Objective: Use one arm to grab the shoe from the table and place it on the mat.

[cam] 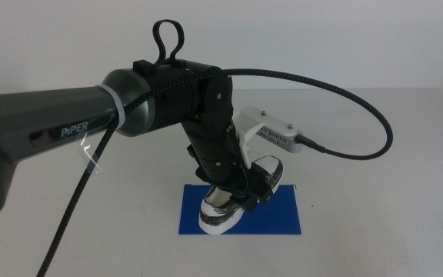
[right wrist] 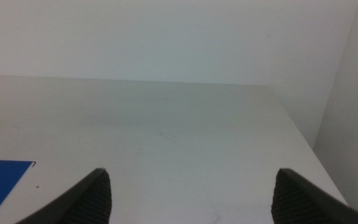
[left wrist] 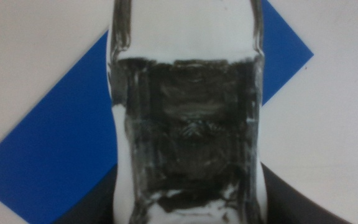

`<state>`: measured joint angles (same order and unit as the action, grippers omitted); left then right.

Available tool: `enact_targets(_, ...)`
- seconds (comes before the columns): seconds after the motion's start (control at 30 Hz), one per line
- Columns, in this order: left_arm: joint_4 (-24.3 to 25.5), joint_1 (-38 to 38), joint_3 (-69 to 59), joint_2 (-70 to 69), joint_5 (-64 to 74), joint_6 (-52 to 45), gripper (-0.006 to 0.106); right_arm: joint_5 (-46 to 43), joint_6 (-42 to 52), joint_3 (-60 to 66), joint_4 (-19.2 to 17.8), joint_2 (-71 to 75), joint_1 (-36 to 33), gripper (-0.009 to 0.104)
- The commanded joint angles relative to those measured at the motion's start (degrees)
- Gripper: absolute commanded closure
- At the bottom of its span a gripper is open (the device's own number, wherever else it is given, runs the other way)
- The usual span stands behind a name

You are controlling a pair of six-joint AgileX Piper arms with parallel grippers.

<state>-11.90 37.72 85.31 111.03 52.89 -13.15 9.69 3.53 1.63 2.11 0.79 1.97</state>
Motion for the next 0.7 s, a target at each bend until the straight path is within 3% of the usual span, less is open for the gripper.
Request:
enact_targets(0.0, -2.1, 0.2, 1.9, -3.3, -1.1, 2.2, 0.083, -4.5, 0.7, -0.5, -0.5, 1.2, 0.3, 0.029)
enact_targets(0.27, -3.0, 0.2, 1.9, -3.3, -1.1, 19.5, 0.083, -4.5, 0.7, -0.5, -0.5, 1.2, 0.3, 0.029)
enact_targets(0.67, -2.8, 0.2, 1.9, -3.3, -2.3, 63.3, 0.083, -4.5, 0.7, -0.5, -0.5, 1.2, 0.3, 0.029)
